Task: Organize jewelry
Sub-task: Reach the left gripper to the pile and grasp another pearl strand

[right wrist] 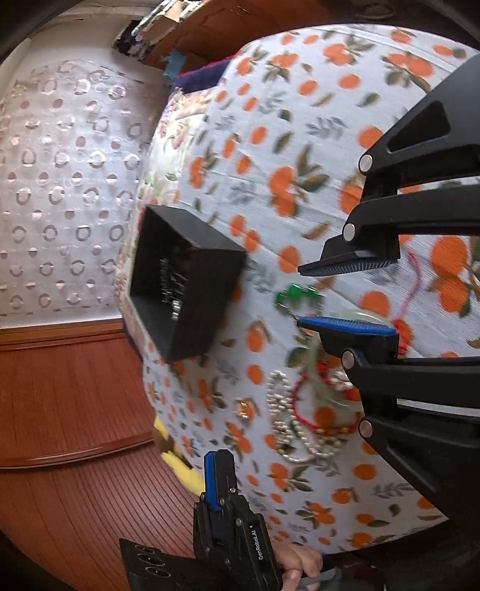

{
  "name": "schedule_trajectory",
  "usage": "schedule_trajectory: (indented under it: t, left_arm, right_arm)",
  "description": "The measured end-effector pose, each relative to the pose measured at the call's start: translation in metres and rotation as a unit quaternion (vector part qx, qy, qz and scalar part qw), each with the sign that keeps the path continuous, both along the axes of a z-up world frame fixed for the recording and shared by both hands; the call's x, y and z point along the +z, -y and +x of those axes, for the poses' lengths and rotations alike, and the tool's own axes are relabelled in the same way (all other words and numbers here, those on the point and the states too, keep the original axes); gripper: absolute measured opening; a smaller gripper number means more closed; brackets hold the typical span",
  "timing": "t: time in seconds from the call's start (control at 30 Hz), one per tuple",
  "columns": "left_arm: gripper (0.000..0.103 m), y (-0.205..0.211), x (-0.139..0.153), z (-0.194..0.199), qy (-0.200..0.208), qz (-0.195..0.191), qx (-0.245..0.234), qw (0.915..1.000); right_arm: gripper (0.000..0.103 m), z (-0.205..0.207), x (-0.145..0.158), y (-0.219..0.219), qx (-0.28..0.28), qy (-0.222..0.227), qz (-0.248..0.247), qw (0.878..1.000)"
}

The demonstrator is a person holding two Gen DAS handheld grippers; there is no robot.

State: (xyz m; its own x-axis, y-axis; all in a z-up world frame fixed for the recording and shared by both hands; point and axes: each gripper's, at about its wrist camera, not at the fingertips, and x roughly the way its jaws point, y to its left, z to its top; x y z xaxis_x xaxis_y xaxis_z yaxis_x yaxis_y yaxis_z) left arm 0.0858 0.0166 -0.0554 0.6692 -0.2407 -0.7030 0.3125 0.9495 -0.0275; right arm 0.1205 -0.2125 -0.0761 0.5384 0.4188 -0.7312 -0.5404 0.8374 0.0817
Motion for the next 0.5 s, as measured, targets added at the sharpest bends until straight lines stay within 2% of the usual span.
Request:
schedule_trajectory:
  t: [0.07,0.2,0.5]
  left_arm:
    - [0.029,-0.002,-0.006,-0.004,-0.008,-0.001,0.001,1.0]
    - [0.029,-0.002,-0.018,-0.011,-0.025,0.001,-0.002,0.9997]
    - [0.029,0.015,-0.032,-0.015,-0.046,0.02,-0.015,0.9987]
  right_arm:
    - [0.025,-0.004,-0.006,0.0,0.003,-0.006,-0.002,1.0]
    - [0.029,-0.008,-0.017,-0.003,0.011,-0.022,-0.007,1.0]
    - [0.029,-0.014,-0.021,-0.01,0.01,-0.007,-0.039,0.999]
